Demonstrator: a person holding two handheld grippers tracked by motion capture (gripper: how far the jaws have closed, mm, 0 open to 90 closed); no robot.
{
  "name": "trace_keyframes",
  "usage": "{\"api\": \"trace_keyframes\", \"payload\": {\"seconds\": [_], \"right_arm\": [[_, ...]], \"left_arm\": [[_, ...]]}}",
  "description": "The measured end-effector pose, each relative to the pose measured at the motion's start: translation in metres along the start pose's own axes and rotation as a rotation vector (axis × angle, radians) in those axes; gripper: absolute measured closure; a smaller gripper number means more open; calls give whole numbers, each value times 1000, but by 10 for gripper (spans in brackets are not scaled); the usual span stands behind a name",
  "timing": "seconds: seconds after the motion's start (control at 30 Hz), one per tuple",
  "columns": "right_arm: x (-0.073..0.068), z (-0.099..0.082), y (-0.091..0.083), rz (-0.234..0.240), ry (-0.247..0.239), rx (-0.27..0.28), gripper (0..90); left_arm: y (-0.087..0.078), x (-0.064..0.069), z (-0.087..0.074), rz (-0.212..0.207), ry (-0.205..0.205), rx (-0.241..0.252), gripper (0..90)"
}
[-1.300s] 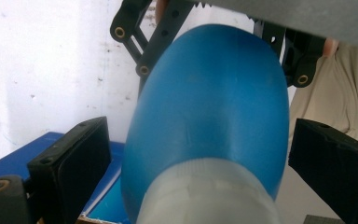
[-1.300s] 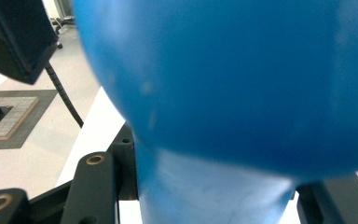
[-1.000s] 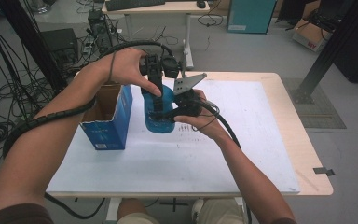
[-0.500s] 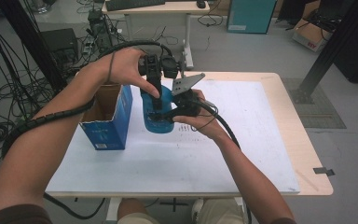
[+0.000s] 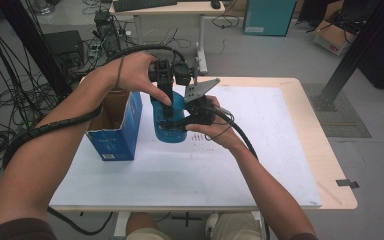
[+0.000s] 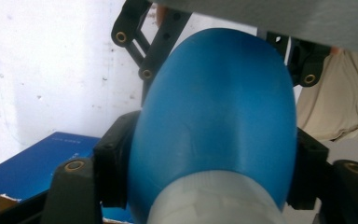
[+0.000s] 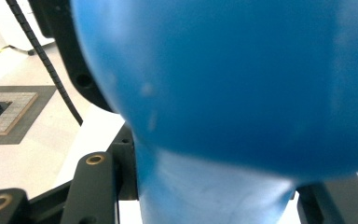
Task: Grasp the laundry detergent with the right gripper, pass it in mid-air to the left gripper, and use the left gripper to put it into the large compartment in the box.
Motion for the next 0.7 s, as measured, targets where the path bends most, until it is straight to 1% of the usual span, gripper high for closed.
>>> {"api": "trace_keyframes", "payload": {"seconds": [0.1,0.23,0.27,0.3,0.33,0.43,0.53,0.57,0.7], "right_arm": [[0,0,0,1,0,0,440],[-1,0,0,3,10,-1,439],[5,4,6,39,-94,75,439],[4,3,4,28,-72,55,439],[2,2,4,35,-43,42,439],[2,2,3,36,-37,44,439],[2,2,3,34,-42,43,438],[2,1,3,36,-38,43,438],[2,1,3,37,-37,40,438]], "left_arm": [[0,0,0,-4,-1,-4,346],[0,1,0,4,8,-4,351],[0,1,0,3,8,-3,351],[-1,1,0,-2,4,-6,351],[-1,0,0,0,8,-1,352],[-1,0,1,4,10,0,352],[-1,0,2,-4,4,-7,352],[0,0,1,3,9,-6,352],[1,0,1,3,8,-10,353]]}}
Point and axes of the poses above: each handheld gripper's, and its own axes: y roughly forward along the jaws, z roughly out of its top, x roughly to its right, the point moved 6 cm from there along y, roughly forward along the jaws, and after that the axes turned 13 degrees about x, right-handed, at the moved point
